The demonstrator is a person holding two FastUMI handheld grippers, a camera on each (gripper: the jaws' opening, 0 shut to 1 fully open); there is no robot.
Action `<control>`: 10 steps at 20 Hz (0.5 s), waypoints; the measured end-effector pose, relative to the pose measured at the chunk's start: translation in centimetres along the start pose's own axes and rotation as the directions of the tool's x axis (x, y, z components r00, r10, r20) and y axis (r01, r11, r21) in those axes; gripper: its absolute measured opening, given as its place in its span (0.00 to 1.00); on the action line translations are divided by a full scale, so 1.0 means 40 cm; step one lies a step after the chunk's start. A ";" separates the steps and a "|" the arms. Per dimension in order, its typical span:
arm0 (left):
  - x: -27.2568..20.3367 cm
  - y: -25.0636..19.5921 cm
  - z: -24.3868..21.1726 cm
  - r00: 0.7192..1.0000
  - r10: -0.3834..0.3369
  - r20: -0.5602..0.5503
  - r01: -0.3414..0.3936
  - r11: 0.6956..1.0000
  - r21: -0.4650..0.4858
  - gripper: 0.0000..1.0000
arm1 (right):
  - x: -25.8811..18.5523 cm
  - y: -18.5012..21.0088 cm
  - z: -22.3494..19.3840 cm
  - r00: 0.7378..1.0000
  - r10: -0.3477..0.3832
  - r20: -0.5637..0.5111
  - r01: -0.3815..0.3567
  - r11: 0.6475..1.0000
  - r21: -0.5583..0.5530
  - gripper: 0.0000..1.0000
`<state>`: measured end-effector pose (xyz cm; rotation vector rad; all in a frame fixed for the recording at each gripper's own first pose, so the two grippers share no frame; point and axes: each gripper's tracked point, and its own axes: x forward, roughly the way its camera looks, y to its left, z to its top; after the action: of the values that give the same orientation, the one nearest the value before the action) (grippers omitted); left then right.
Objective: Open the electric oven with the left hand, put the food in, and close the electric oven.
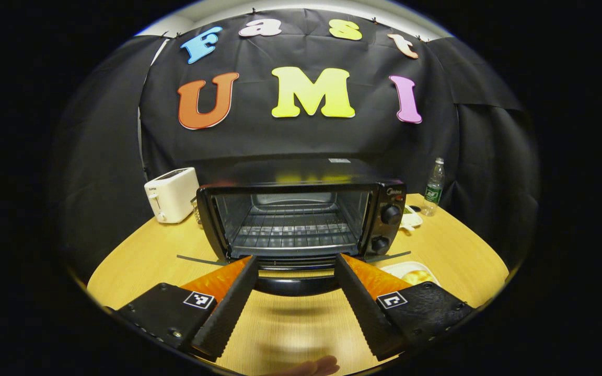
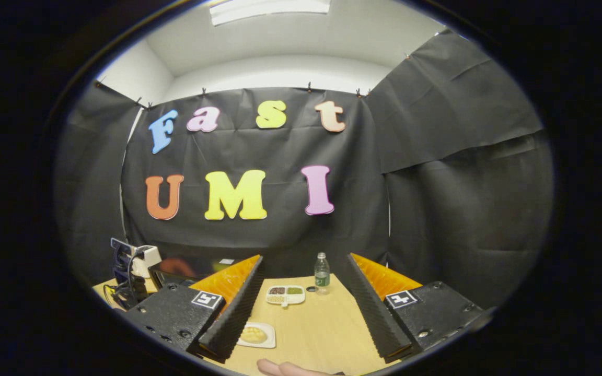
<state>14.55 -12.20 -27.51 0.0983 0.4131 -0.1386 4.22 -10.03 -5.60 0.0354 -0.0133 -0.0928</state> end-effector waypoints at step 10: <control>-0.020 -0.003 -0.228 0.995 -0.001 -0.102 -0.002 0.999 -0.034 0.98 | -0.030 0.024 -0.040 1.000 -0.002 -0.008 0.002 1.000 -0.009 0.95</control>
<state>10.21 -11.12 -35.49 0.0719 0.5167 -0.1266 3.14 -8.89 -7.18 0.0269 -0.0049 -0.0950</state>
